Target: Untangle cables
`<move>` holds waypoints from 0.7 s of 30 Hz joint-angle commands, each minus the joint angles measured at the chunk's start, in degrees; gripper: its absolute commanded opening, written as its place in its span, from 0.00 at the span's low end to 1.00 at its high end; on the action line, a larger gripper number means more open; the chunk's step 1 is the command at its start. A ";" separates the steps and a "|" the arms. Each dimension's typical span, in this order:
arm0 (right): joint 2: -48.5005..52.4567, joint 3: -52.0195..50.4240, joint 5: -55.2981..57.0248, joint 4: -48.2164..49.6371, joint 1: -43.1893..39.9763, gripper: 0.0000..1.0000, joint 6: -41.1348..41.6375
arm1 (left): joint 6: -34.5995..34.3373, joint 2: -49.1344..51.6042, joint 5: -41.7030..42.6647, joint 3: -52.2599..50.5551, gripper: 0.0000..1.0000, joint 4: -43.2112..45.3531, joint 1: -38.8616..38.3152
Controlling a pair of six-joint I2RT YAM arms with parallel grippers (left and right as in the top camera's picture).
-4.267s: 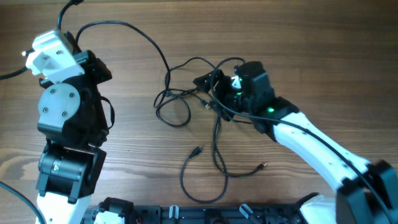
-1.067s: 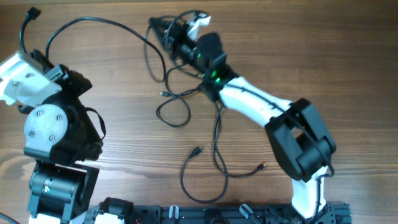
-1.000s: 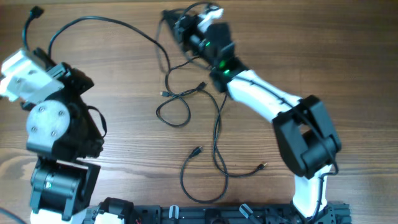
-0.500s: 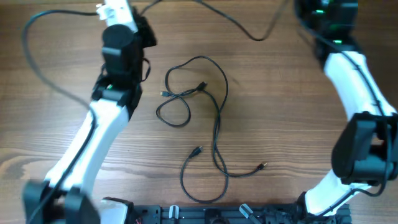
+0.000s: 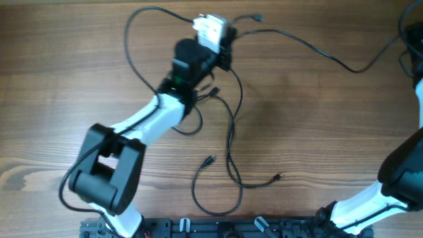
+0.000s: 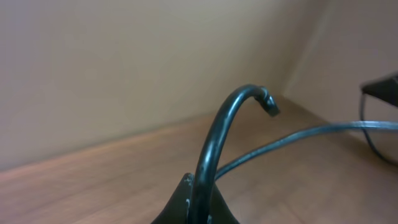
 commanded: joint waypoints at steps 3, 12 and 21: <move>-1.57 0.74 9.84 -2.12 -3.08 0.05 -4.76 | 1.55 7.13 -6.14 0.68 0.04 3.67 -7.30; -0.90 0.72 25.62 0.63 -8.26 0.05 -12.55 | 1.11 11.87 -5.88 0.92 0.04 2.34 -10.97; 5.42 0.68 26.12 1.20 -12.13 0.05 -12.57 | 1.14 12.41 -4.90 0.92 0.04 -3.74 -13.20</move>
